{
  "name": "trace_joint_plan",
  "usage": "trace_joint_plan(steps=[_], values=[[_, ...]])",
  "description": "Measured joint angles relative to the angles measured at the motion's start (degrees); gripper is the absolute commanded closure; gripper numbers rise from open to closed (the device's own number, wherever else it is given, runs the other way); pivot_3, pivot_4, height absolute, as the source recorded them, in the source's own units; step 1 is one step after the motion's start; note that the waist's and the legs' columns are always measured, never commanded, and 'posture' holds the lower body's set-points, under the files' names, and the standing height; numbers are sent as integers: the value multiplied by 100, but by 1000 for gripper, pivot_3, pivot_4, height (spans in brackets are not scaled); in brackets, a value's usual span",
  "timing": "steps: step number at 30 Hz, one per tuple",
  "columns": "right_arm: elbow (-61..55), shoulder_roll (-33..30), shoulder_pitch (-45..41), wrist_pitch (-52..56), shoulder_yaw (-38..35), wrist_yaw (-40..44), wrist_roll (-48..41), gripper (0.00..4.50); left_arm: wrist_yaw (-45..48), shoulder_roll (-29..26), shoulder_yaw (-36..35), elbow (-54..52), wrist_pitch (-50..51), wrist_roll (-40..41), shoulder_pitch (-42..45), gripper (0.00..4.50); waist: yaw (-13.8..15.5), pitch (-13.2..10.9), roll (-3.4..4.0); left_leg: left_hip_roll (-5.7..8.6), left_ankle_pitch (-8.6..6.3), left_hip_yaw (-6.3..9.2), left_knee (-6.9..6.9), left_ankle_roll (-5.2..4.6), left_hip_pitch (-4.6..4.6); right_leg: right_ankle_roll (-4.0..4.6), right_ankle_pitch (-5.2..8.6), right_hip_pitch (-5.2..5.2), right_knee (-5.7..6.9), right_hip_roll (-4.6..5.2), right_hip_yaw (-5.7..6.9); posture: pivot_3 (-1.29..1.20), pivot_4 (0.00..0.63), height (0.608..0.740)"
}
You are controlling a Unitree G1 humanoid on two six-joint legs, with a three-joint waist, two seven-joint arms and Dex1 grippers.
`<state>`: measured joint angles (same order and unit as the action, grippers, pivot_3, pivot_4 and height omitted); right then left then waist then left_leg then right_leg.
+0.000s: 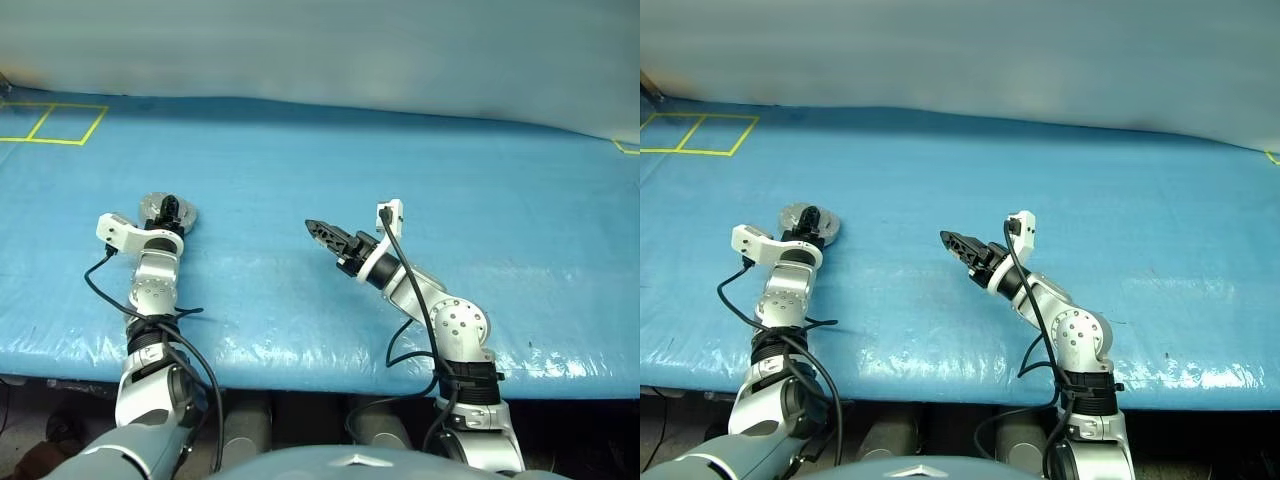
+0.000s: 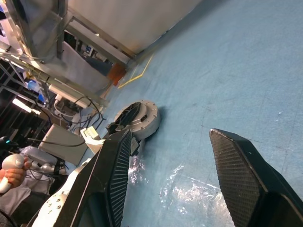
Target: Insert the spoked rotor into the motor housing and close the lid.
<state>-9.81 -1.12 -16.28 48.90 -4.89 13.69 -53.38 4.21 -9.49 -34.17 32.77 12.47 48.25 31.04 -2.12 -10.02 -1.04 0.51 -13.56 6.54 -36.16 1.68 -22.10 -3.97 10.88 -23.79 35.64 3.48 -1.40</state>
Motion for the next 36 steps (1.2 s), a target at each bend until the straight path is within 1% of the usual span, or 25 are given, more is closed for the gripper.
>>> trace_joint_plan(steps=[3, 5, 9, 14, 18, 22, 25, 27, 31, 33, 36], values=[[1, 31, -1, 19, -8, -14, -3, 1699, -57, 21, 100, -354, 50, -127, -199, 54, -8, 2, 3, -1, 0, -3, 0, 1, 16, 1, 1, 12, 2, 0, -2, 0, 150, 740], [2, 38, -3, 38, -6, -17, -4, 1699, -231, 63, 184, -700, -51, -350, -425, 18, -59, 5, 7, -4, 0, -13, 4, 1, 28, 3, 2, 16, 5, 0, -7, 0, 150, 740], [29, 5, -22, 56, -19, -24, -1, 1699, -839, 89, 278, -1606, -88, -858, -1140, 18, -156, 9, 14, -8, 0, -20, 11, 1, 41, 8, 5, 14, 17, -1, -15, 0, 150, 740], [167, -18, -81, 148, 11, -25, 48, 1699, -1567, 42, 240, -2569, -169, -1493, -1948, 18, -141, 9, 14, -10, 0, -18, 12, 2, 40, 20, 12, 12, 21, -3, -14, 0, 150, 740], [196, -83, -170, -4, 228, 56, 410, 1699, -1480, -48, 377, -3008, -471, -2052, -2355, 18, -57, 9, 6, -5, 8, -14, 10, 15, 28, 30, 18, 9, 16, -2, -14, 0, 150, 740], [196, -125, -212, -519, 462, 266, 941, 1699, -894, -274, 885, -3614, -1054, -2549, -2380, 18, 44, 12, 1, -3, 10, -13, 9, 19, 26, 31, 18, 10, 13, 0, -13, 0, 150, 740], [185, -298, -194, -1061, 614, 567, 1380, 1699, -103, -443, 1410, -3780, -1339, -2663, -2303, 18, 51, 11, 1, -2, 10, -15, 10, 19, 25, 31, 19, 9, 12, 0, -13, 0, 150, 740], [185, -591, -191, -1380, 718, 772, 1743, 1699, 657, -674, 1923, -3895, -1349, -2678, -2294, 18, 43, 10, 3, -3, 10, -16, 11, 19, 25, 32, 19, 8, 12, 0, -14, 0, 150, 740], [235, -1394, -144, -1940, 990, 1281, 2515, 1699, 1998, -1098, 2827, -4066, -1238, -2683, -2309, 18, -8, 9, 5, -5, 10, -18, 19, 18, 26, 36, 22, 4, 13, 0, -14, 0, 150, 740], [329, -1710, -53, -2190, 1029, 1511, 2808, 1699, 2511, -1215, 3174, -4064, -1152, -2690, -2356, 18, -29, 8, 6, -7, 9, -19, 22, 18, 27, 38, 24, 2, 13, -1, -13, 0, 150, 740], [428, -2013, 43, -2385, 1055, 1887, 2986, 1699, 3088, -1371, 3553, -3964, -1072, -2765, -2383, 18, -45, 6, 9, -9, 9, -19, 21, 17, 27, 39, 24, 2, 16, -2, -13, 0, 150, 740]])
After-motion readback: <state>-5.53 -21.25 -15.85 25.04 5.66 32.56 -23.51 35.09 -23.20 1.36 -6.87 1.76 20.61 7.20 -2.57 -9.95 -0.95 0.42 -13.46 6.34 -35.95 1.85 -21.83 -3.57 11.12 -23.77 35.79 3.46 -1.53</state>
